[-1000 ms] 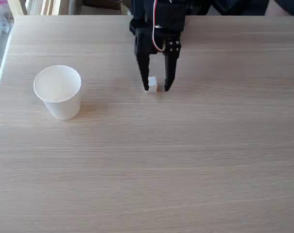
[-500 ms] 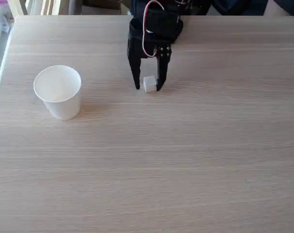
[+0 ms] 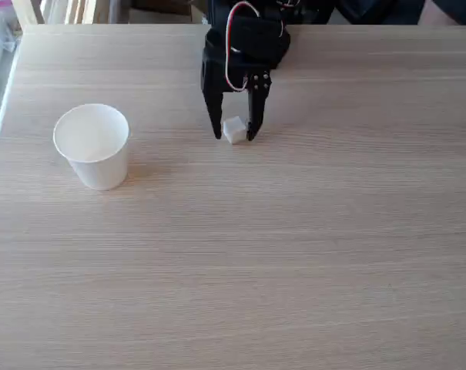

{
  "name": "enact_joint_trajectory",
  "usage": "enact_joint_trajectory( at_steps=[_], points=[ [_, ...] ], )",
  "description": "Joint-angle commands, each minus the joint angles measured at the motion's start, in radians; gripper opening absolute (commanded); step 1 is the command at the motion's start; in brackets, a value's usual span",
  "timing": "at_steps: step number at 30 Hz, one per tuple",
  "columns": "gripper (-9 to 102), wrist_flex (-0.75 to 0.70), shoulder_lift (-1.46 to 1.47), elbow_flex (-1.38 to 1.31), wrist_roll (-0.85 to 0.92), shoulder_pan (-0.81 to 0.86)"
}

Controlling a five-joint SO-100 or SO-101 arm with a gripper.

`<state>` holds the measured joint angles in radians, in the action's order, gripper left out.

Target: Grasp a block and put it in the bin.

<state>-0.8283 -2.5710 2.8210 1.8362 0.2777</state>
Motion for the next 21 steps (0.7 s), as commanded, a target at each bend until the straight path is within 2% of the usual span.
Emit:
enact_joint_trajectory(
  at_steps=[1, 21],
  points=[
    [28, -0.026, -0.005, -0.051, 0.011, -0.006],
    [28, -0.084, -0.003, -0.049, 0.046, 0.011]
  ],
)
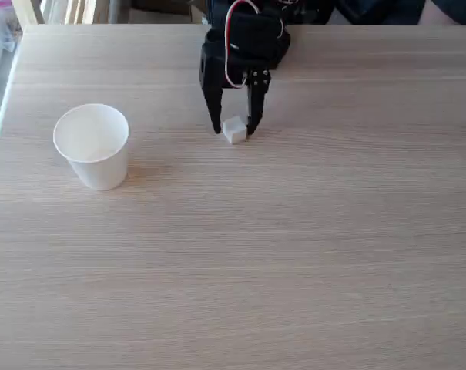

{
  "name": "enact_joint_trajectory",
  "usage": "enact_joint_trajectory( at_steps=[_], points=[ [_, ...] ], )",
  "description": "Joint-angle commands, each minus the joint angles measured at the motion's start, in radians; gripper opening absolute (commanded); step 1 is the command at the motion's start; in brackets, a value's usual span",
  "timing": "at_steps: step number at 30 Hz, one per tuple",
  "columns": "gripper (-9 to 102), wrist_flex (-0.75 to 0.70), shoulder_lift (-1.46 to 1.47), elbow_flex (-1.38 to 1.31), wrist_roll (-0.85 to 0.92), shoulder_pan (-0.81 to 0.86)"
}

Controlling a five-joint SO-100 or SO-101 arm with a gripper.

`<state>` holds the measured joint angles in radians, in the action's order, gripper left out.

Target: Grasp a block and put it in the bin.

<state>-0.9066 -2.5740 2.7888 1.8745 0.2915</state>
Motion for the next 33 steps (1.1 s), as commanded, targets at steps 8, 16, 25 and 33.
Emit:
enact_joint_trajectory(
  at_steps=[8, 16, 25, 33],
  points=[
    [27, -0.014, 0.015, -0.009, 0.015, 0.014],
    [27, -0.041, 0.021, -0.003, -0.002, 0.017],
    [25, -0.041, 0.018, -0.002, 0.006, 0.002],
    [0, -0.034, -0.015, 0.008, 0.012, 0.012]
  ],
)
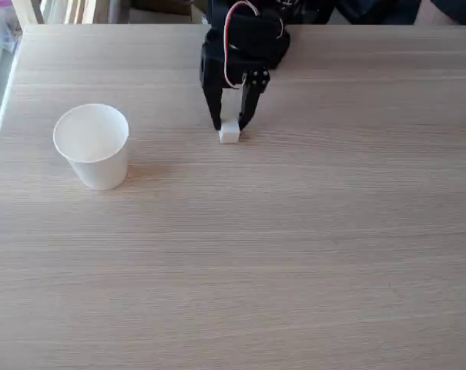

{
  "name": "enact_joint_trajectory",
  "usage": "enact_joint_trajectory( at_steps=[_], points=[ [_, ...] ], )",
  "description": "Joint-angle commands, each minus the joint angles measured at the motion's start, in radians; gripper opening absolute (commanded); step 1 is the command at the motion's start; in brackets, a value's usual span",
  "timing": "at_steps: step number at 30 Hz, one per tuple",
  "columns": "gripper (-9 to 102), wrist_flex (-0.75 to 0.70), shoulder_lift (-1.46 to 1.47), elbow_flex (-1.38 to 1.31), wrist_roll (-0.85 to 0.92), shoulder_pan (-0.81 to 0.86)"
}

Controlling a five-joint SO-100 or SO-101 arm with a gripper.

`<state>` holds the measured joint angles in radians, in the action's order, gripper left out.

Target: Grasp a block and put it in the bin.

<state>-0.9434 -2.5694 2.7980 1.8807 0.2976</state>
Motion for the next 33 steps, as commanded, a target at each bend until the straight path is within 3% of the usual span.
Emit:
enact_joint_trajectory(
  at_steps=[1, 8, 14, 22, 33],
  points=[
    [0, 0.005, -0.029, 0.002, 0.015, 0.012],
    [0, 0.067, -0.19, 0.011, 0.084, 0.04],
    [0, 0.262, -0.253, -0.025, 0.114, 0.083],
    [0, 0.403, -0.023, -0.238, 0.129, 0.224],
    [0, 0.388, 0.282, -0.497, 0.175, 0.465]
  ],
)
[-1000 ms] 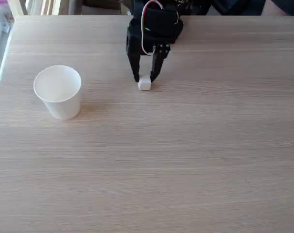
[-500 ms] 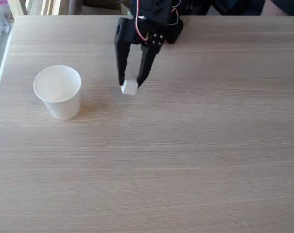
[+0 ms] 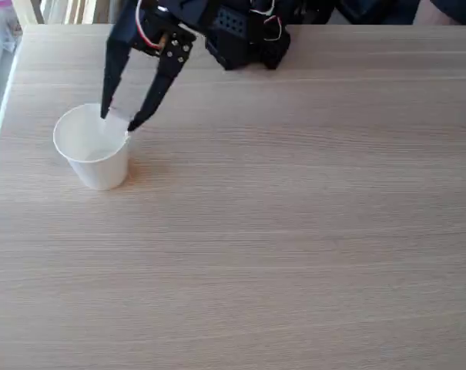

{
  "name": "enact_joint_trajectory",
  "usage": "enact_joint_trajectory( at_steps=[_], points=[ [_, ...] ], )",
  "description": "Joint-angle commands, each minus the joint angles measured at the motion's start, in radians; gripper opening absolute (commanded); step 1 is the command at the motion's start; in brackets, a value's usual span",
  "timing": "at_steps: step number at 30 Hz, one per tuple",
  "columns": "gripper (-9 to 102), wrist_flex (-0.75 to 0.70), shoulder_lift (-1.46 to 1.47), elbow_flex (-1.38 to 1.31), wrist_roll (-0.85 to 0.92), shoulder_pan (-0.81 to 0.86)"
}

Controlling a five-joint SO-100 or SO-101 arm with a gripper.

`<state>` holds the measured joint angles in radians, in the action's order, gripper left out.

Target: Grasp a block and put it in the bin.

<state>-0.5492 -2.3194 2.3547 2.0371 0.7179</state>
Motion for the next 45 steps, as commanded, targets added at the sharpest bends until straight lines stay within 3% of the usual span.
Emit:
enact_joint_trajectory(
  at_steps=[1, 6, 13, 19, 23, 29, 38, 45],
  points=[
    [0, -0.008, 0.048, -0.051, 0.029, 0.063],
    [2, -0.006, 0.107, -0.035, 0.069, 0.126],
    [27, 0.008, 0.17, -0.083, 0.094, 0.147],
    [28, 0.008, 0.181, -0.112, 0.097, 0.133],
    [23, 0.009, 0.178, -0.133, 0.092, 0.12],
    [0, -0.005, 0.104, -0.118, 0.086, 0.04],
    [0, -0.037, -0.221, 0.173, -0.089, -0.285],
    [0, -0.321, -0.589, 0.411, -0.267, -0.518]
  ],
)
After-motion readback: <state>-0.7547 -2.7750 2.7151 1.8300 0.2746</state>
